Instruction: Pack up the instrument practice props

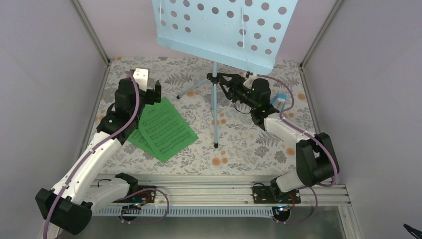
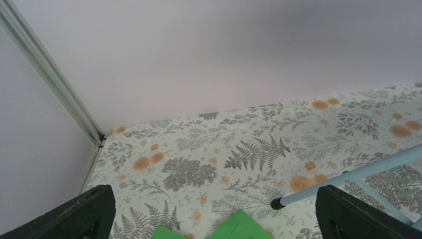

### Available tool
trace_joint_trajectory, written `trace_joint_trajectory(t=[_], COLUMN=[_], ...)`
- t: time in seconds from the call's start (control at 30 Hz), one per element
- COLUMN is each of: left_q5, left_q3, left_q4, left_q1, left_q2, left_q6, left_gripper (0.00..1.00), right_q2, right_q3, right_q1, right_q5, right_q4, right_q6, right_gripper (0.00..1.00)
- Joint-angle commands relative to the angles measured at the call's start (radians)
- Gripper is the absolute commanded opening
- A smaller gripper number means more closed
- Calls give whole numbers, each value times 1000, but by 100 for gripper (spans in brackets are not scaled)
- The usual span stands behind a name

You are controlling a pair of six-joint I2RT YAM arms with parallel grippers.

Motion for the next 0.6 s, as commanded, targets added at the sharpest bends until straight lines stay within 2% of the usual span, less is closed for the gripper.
trace_joint_trajectory(t=[0.0, 0.3, 0.57], left_q5=[8, 13, 15], left_q3=[-2, -2, -2], left_q4=[9, 10, 9], left_q1=[2, 2, 3], left_q2=[-8, -7, -4], left_q6=[-2, -6, -5], left_gripper=[100, 100, 100], right_q2=[-47, -46, -58], right_q3=[37, 27, 4], right_q1=[-7, -7, -3], right_q5=[64, 55, 45], right_q4=[-52, -49, -30], right_q6=[-69, -59, -31], right_gripper=[52, 43, 48])
